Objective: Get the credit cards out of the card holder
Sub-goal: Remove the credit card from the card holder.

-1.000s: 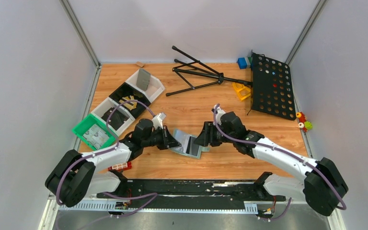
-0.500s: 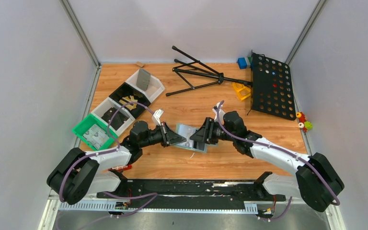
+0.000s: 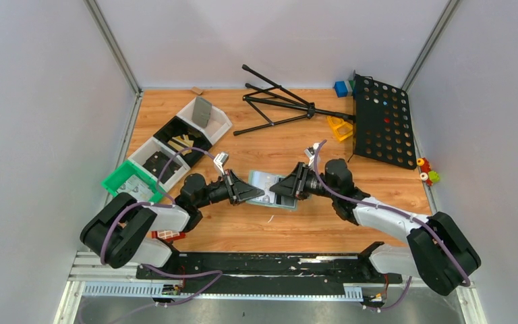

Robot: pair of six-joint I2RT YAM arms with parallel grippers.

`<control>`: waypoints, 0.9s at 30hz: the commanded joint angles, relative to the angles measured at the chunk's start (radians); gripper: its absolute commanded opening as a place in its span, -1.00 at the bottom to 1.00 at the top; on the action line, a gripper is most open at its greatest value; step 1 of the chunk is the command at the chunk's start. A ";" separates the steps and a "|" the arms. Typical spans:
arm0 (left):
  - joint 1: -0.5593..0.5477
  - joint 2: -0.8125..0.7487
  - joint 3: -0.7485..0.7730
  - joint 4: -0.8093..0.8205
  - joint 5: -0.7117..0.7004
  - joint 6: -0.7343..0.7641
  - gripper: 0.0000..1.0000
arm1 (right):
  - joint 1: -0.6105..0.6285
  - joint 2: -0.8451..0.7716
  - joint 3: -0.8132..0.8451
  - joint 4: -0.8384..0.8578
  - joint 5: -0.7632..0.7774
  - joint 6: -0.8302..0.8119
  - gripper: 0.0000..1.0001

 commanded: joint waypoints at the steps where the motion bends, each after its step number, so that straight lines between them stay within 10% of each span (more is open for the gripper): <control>1: -0.009 0.032 0.005 0.298 0.045 -0.106 -1.00 | 0.002 0.000 -0.041 0.205 -0.052 0.102 -0.57; 14: -0.010 0.071 -0.012 0.423 0.038 -0.167 -0.58 | -0.001 -0.055 -0.023 0.095 -0.043 0.041 -1.00; 27: 0.006 -0.038 -0.016 0.243 -0.030 -0.074 -0.77 | -0.074 -0.148 -0.083 -0.050 -0.067 -0.029 -1.00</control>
